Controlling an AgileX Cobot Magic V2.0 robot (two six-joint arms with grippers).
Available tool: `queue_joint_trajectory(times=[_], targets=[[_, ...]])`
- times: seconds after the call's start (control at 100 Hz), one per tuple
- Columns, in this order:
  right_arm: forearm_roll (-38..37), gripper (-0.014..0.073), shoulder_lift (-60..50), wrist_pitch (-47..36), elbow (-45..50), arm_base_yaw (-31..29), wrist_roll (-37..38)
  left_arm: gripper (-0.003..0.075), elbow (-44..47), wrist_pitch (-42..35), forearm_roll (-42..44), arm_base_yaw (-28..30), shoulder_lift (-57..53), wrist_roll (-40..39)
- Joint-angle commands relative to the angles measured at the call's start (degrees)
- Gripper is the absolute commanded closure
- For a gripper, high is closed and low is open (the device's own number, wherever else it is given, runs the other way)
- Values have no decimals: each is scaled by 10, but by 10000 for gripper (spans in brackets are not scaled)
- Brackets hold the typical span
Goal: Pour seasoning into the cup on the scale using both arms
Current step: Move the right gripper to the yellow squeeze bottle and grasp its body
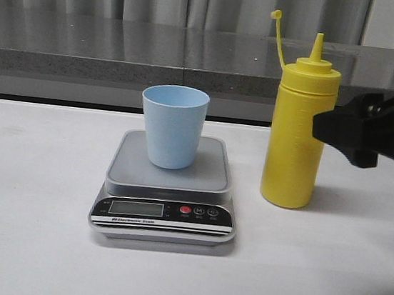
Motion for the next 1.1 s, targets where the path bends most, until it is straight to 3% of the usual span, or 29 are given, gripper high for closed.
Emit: queue_joint_trajectory(times=[0.0,0.54,1.09], targets=[[-3,6,10,-71,-14,-1,-12,739,-15,-46,-2,1,6,-2],[27,6,121,-249,-14,-8,-14,739,-15,-46,-2,1,6,-2],[19,6,184,-225,-80,-8,-14,739,-15,-46,-2,1,6,-2]])
